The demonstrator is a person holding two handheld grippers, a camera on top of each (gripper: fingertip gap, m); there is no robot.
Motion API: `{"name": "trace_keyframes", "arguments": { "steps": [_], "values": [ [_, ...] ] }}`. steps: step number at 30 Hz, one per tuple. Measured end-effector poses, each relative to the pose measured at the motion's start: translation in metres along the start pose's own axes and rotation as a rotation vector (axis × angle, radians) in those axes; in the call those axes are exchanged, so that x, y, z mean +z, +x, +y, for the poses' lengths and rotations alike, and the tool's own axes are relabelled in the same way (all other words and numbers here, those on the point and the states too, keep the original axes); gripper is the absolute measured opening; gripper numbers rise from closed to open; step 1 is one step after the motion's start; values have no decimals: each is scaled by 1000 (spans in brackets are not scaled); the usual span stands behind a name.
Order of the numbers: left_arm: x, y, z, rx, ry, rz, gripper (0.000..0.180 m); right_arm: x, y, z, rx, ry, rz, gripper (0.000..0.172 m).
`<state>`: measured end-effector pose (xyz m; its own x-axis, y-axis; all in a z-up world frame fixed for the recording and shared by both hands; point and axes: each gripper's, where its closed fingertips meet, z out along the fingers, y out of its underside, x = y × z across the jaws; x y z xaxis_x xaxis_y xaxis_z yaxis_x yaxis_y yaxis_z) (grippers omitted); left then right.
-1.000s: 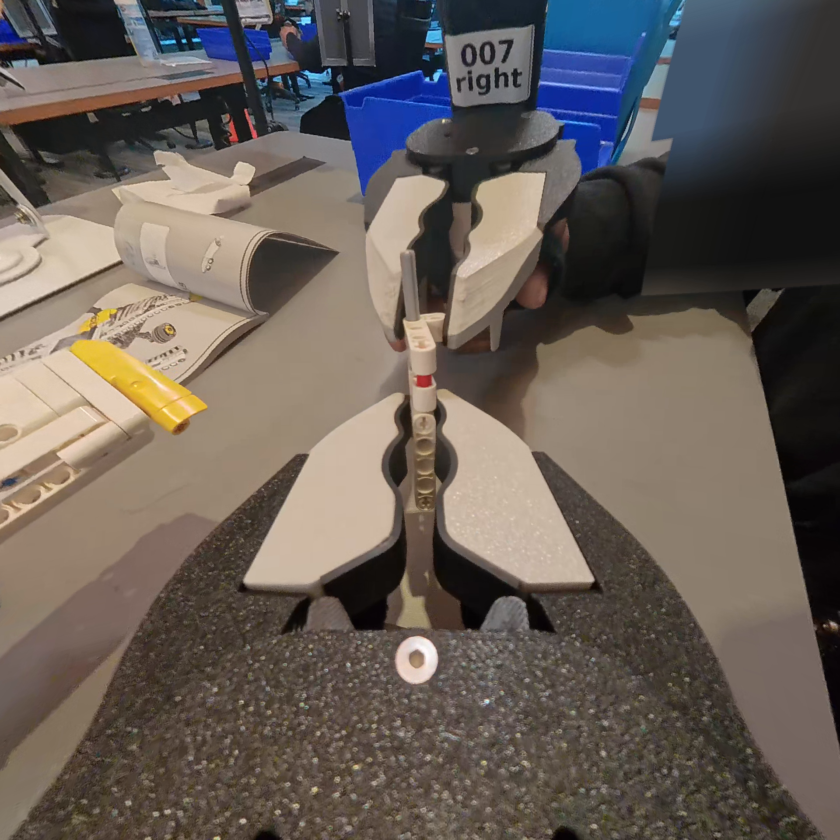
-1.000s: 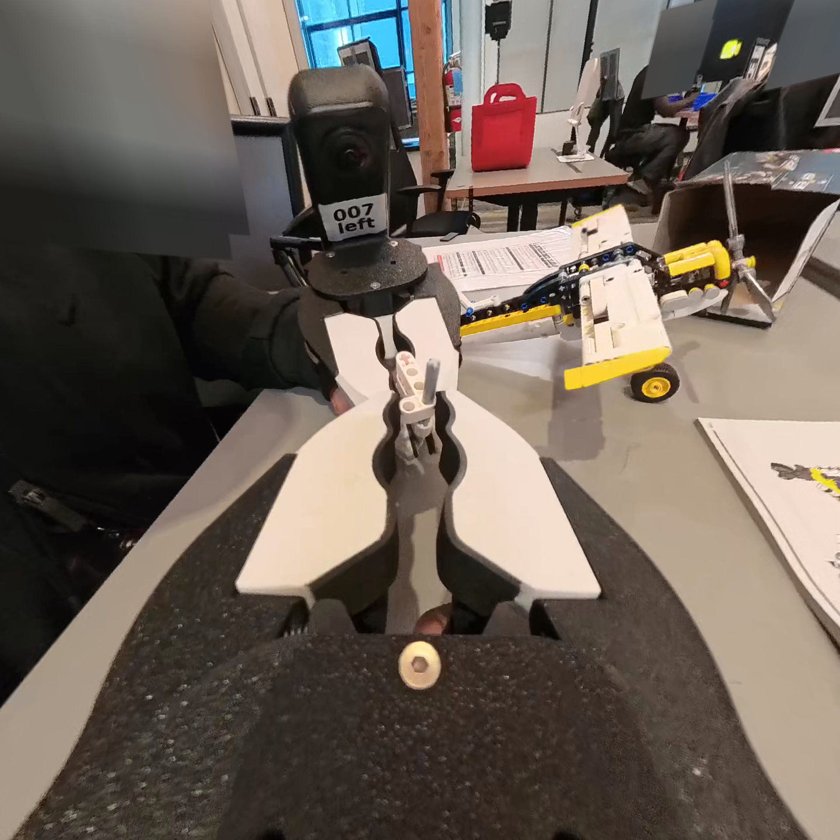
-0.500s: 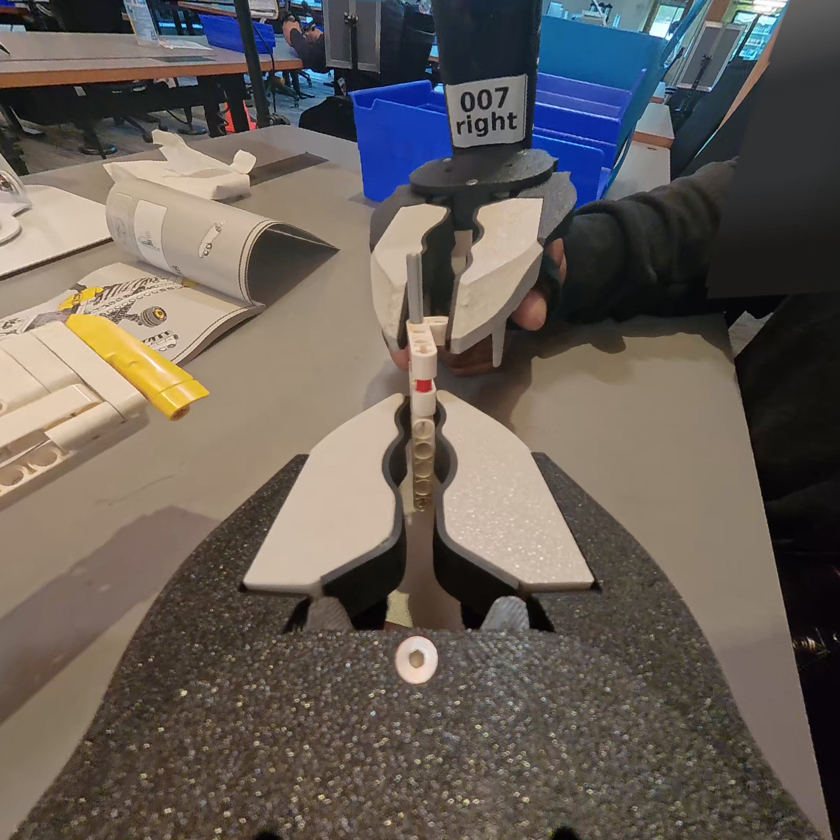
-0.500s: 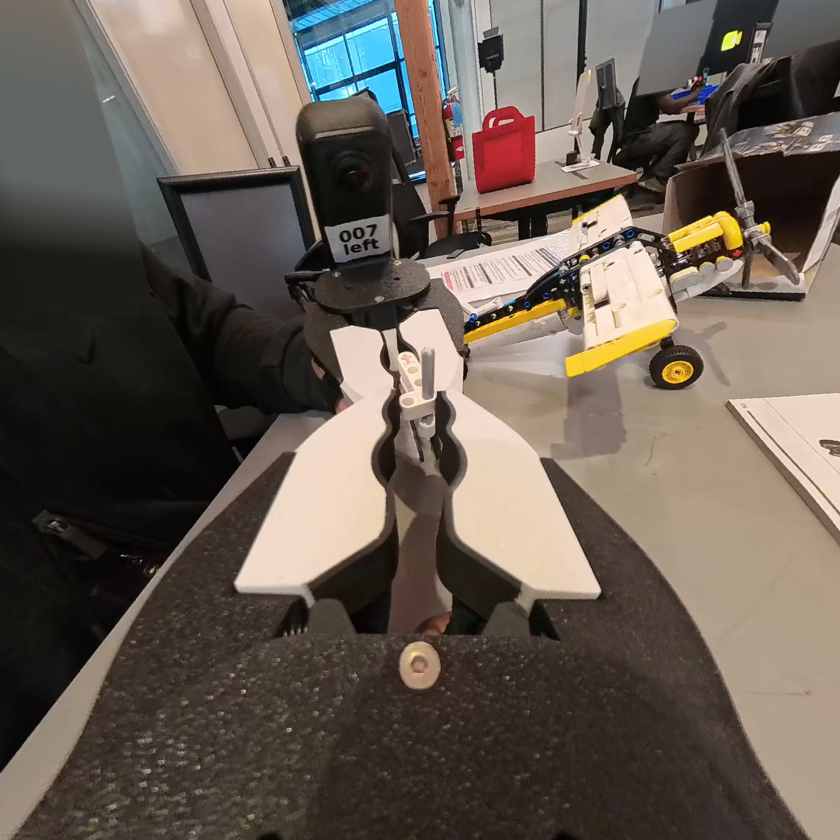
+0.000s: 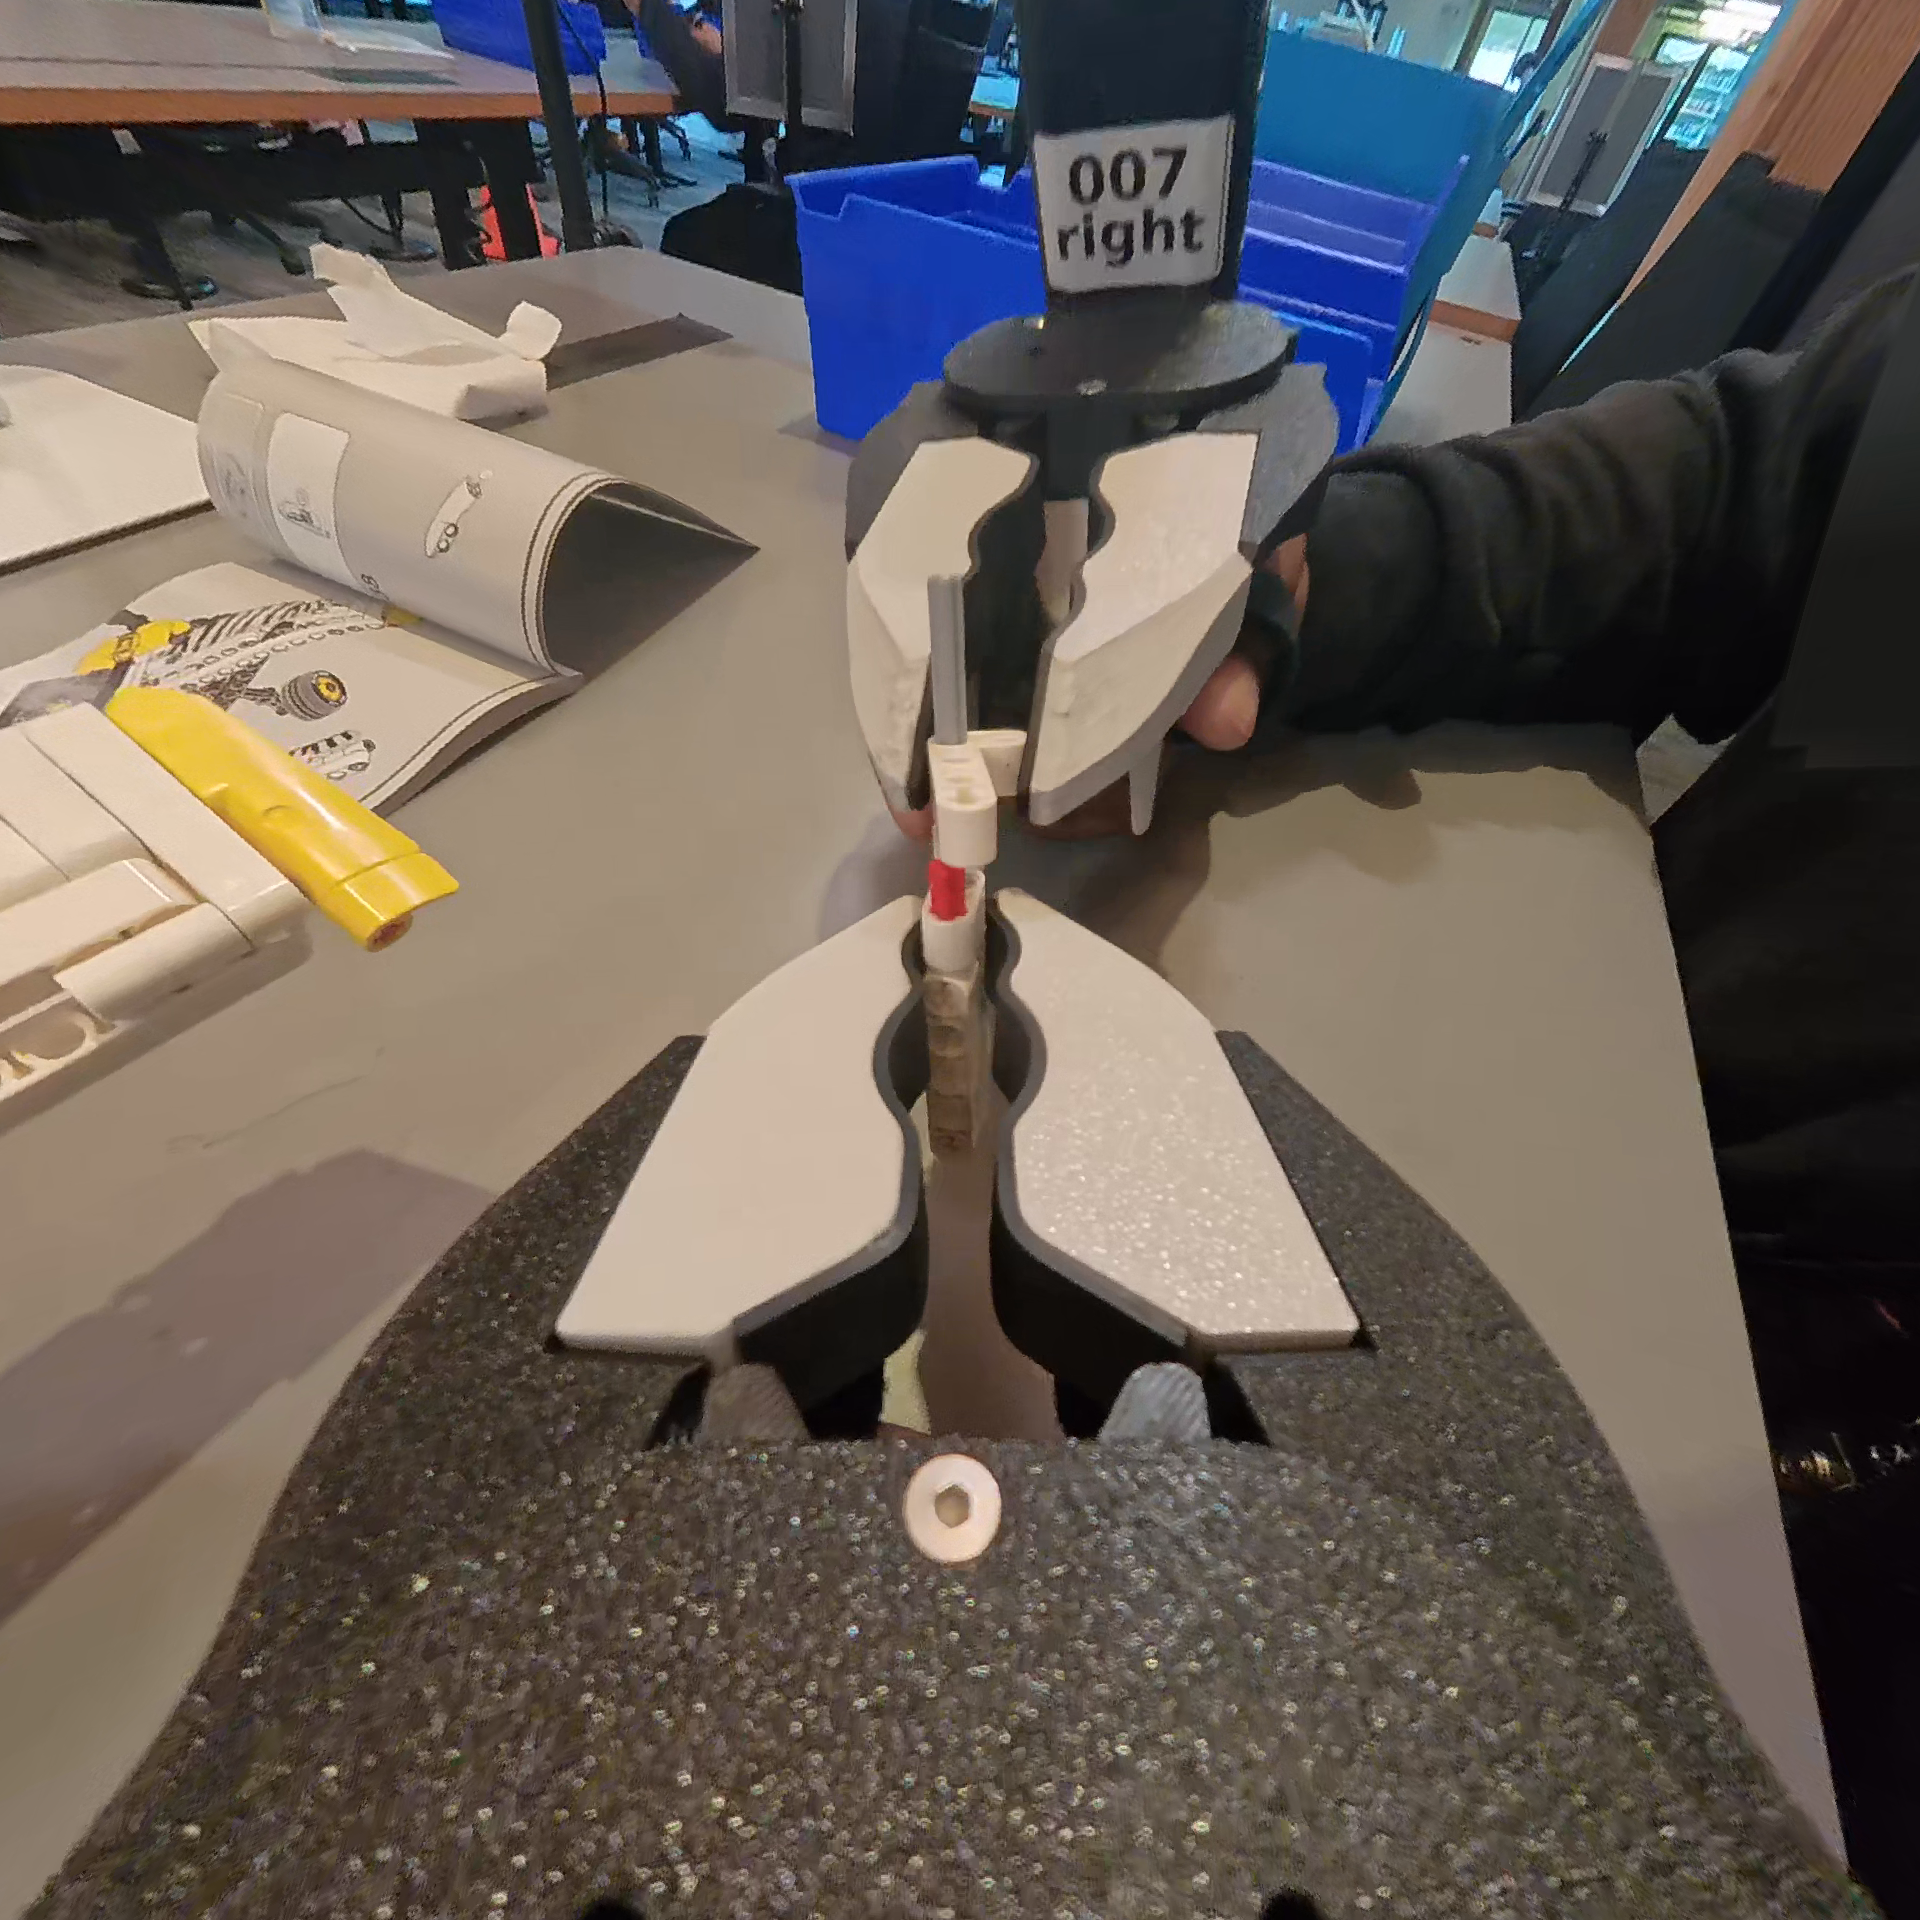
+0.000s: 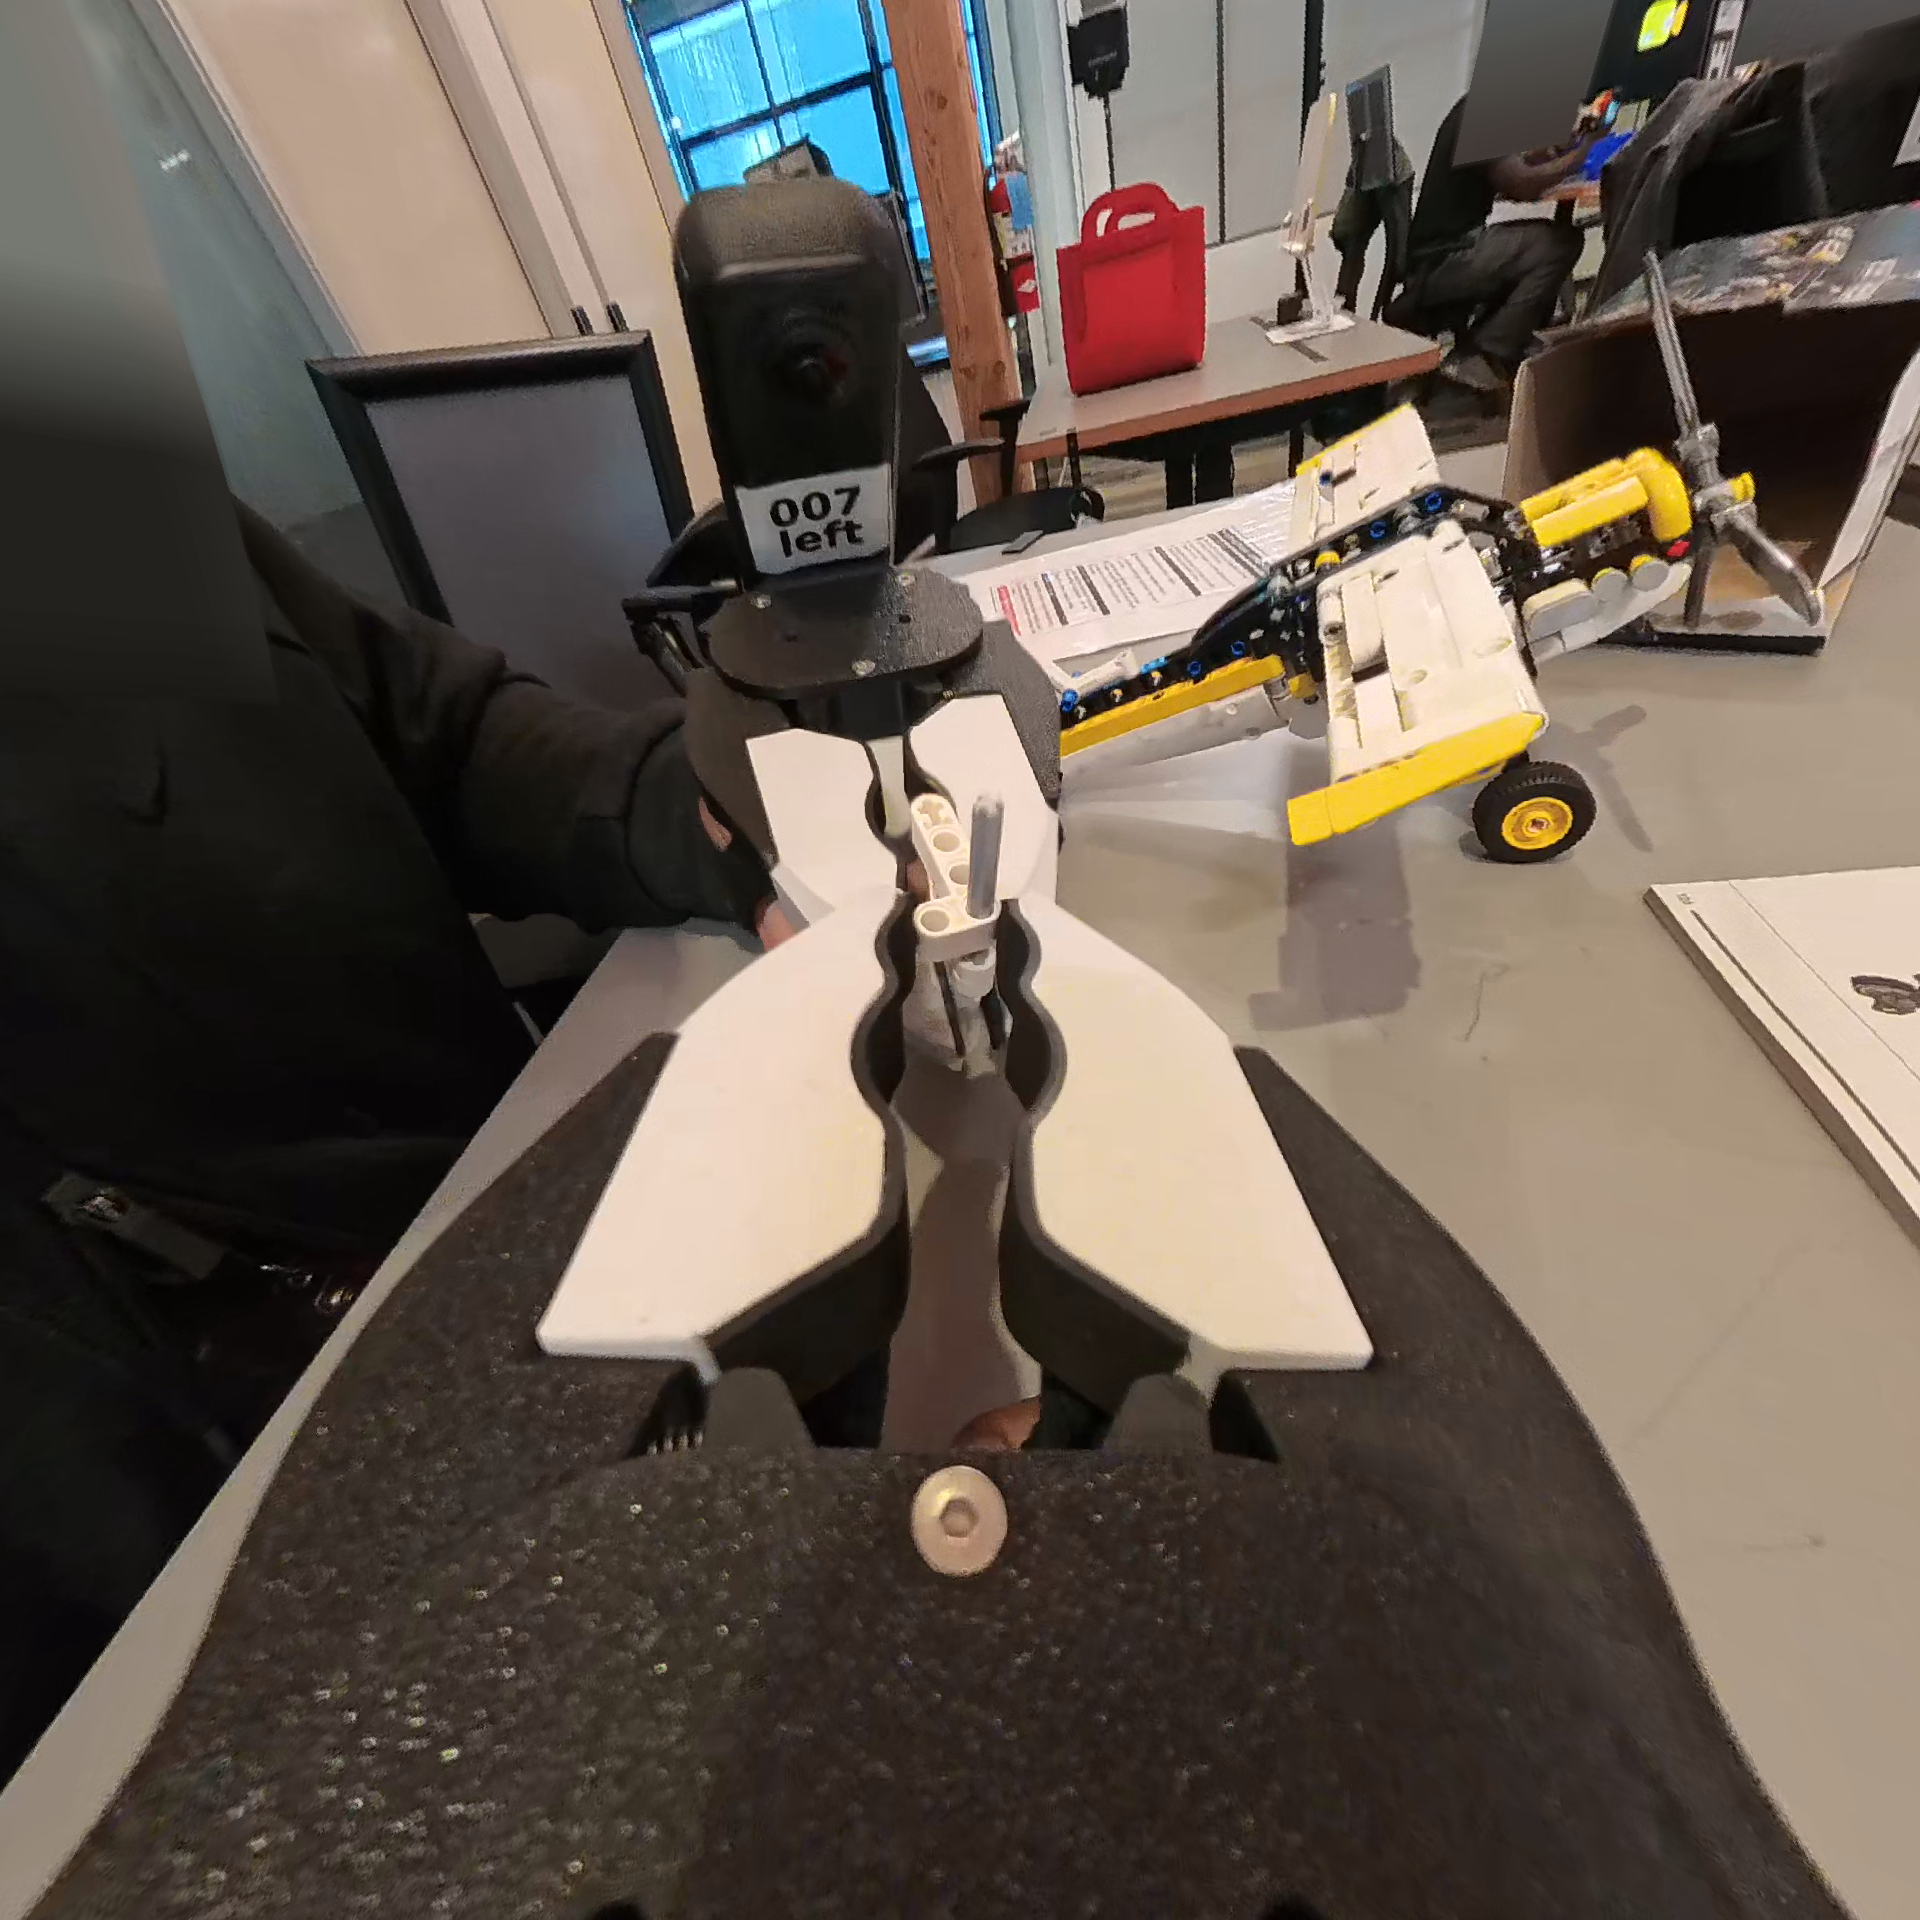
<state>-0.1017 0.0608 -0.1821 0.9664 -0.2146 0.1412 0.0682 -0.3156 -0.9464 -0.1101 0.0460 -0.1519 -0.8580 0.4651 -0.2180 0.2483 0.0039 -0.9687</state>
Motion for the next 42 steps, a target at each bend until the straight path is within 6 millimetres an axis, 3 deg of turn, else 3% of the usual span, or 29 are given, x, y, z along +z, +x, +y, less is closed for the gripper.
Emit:
{"name": "trace_keyframes", "arguments": {
  "steps": [6,8,11,15,19,25,35,42],
  "values": [
    [1,-7,4,-21,-28,-33,7,1,6,4,60,-36,32,16],
    [2,-9,6,-36,-46,-44,7,3,7,5,29,-34,54,31],
    [2,-8,8,-31,-57,-40,7,3,3,-1,-23,-12,57,36],
    [4,-6,11,-15,-82,-37,7,0,6,-10,-61,25,82,25],
    [8,-3,13,-1,-110,-30,7,4,8,2,-85,-48,89,13],
    [9,-2,18,-5,-180,-32,7,6,7,11,-77,-105,64,9],
    [10,18,26,-171,-259,201,7,4,-5,21,-55,-136,-78,7],
    [13,19,38,-140,-368,190,7,6,-8,33,-34,-230,-118,7]
  ]
}}
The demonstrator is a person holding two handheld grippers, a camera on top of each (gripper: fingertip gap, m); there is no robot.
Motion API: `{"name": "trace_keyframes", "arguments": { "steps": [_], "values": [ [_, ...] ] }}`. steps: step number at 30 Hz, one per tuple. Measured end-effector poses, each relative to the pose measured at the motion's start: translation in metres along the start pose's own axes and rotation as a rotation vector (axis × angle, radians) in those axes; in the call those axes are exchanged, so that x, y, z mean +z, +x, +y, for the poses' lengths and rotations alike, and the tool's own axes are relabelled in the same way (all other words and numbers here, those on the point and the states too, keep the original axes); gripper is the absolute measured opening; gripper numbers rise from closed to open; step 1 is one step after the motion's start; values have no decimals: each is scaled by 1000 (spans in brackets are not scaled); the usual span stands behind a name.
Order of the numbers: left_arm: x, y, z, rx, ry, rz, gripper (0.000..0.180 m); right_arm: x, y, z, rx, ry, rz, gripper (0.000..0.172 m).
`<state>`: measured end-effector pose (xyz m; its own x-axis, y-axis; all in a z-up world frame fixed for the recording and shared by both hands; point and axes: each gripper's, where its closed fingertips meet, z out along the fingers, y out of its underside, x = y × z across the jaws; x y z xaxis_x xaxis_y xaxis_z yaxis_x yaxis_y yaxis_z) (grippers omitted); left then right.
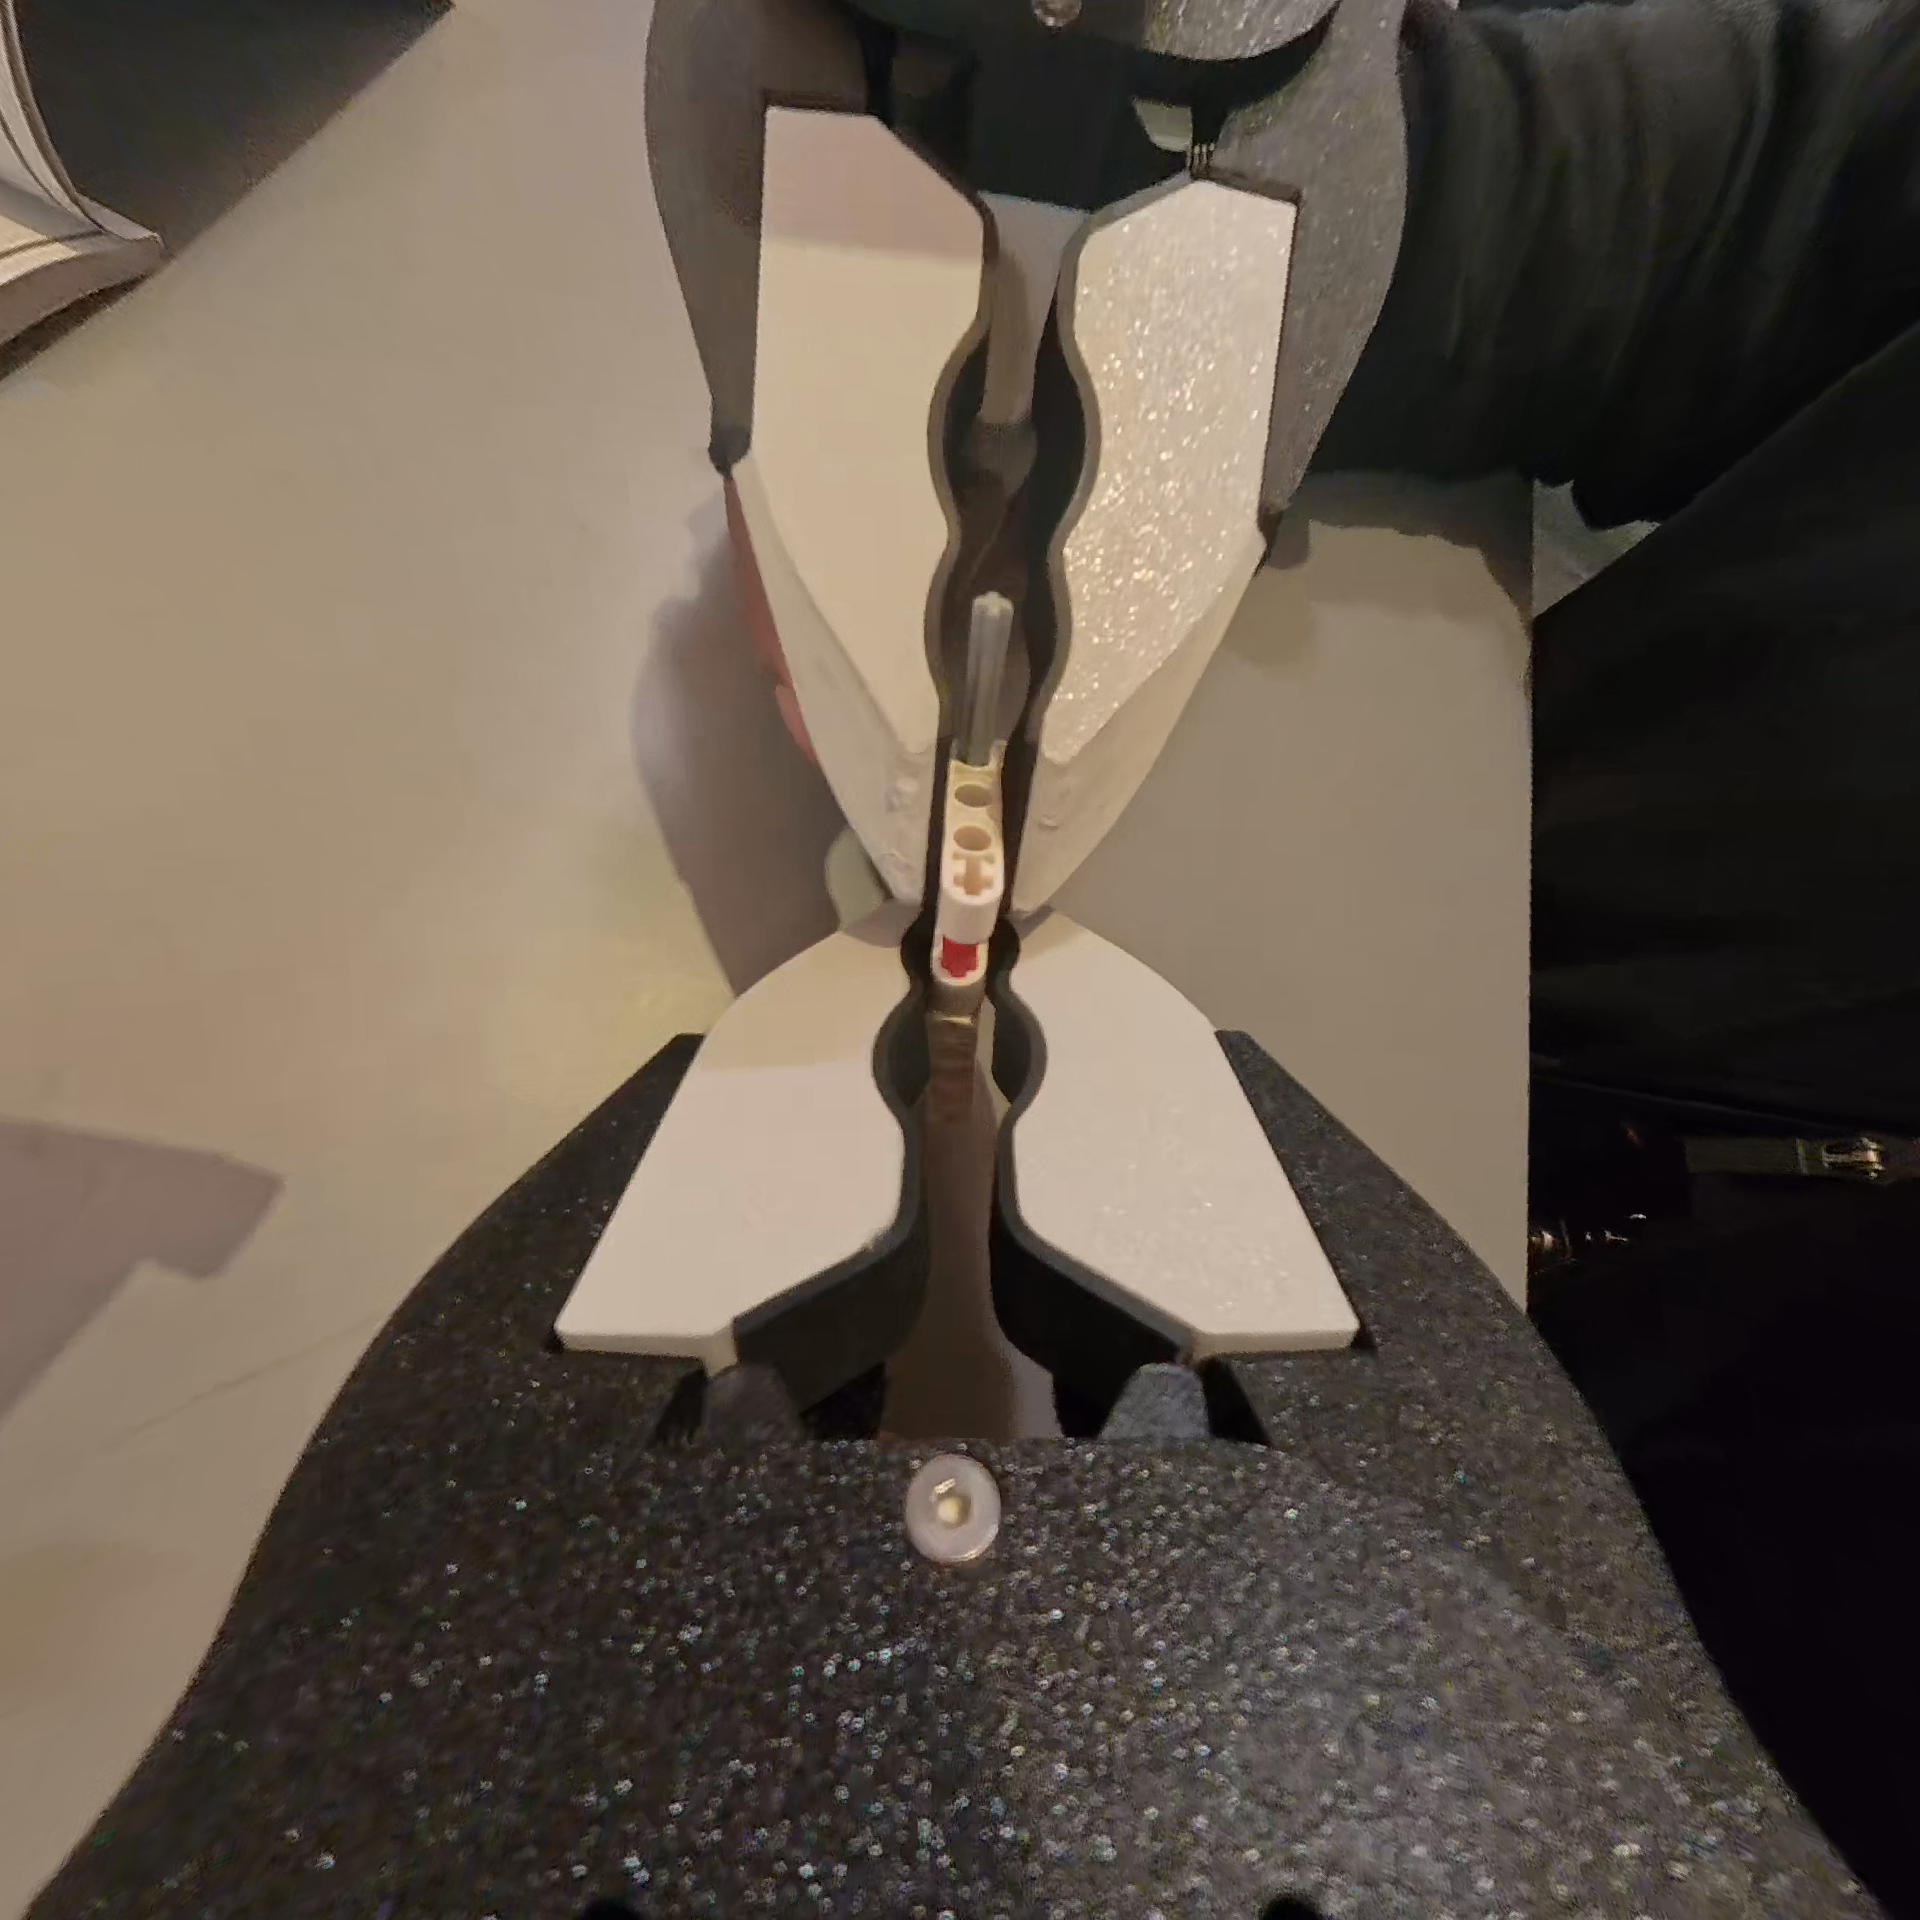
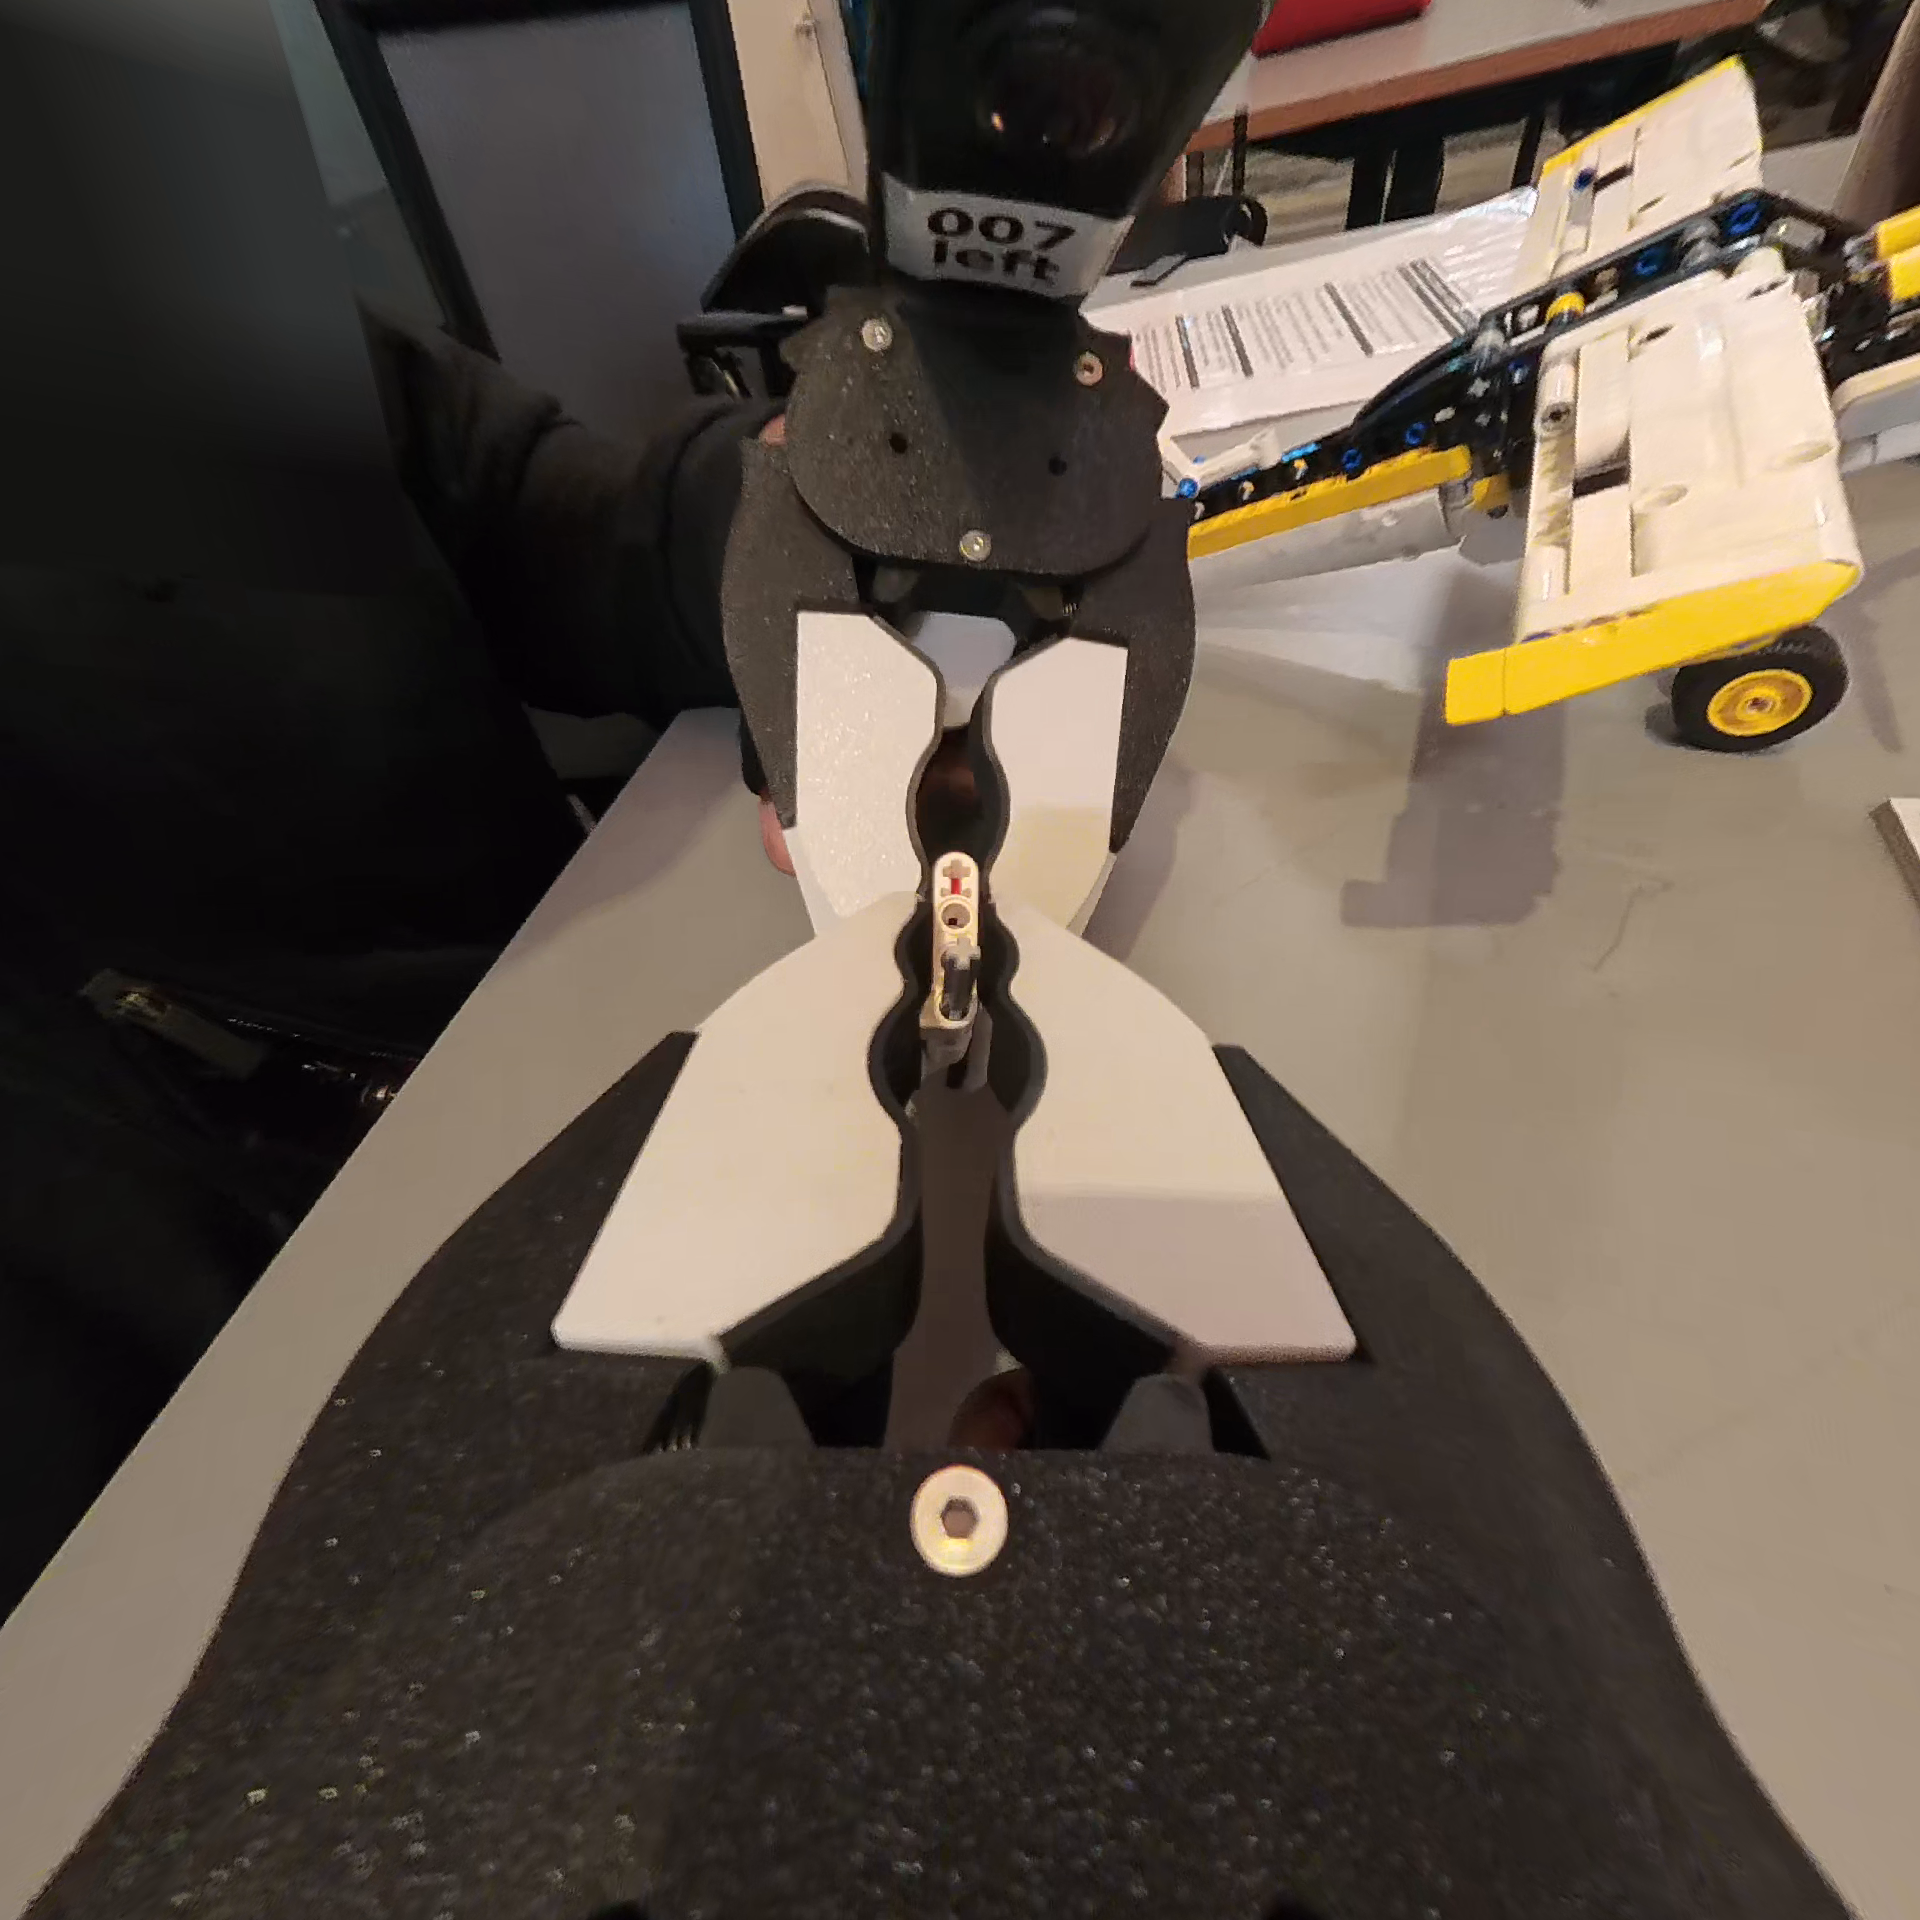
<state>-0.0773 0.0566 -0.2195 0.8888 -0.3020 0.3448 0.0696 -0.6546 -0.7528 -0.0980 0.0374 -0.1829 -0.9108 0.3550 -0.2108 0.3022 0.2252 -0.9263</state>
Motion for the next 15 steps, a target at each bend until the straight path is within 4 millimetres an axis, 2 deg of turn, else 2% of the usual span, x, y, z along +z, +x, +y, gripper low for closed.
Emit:
{"name": "trace_keyframes", "arguments": {
  "steps": [7,12,15],
  "values": [
    [5,-6,9,5,-30,-69,10,2,4,11,-21,-83,68,7],
    [1,-12,18,1,-60,-120,22,0,6,12,-3,-81,87,7],
    [-2,-11,14,13,-14,-131,22,0,6,12,2,-80,88,7]
  ]
}}
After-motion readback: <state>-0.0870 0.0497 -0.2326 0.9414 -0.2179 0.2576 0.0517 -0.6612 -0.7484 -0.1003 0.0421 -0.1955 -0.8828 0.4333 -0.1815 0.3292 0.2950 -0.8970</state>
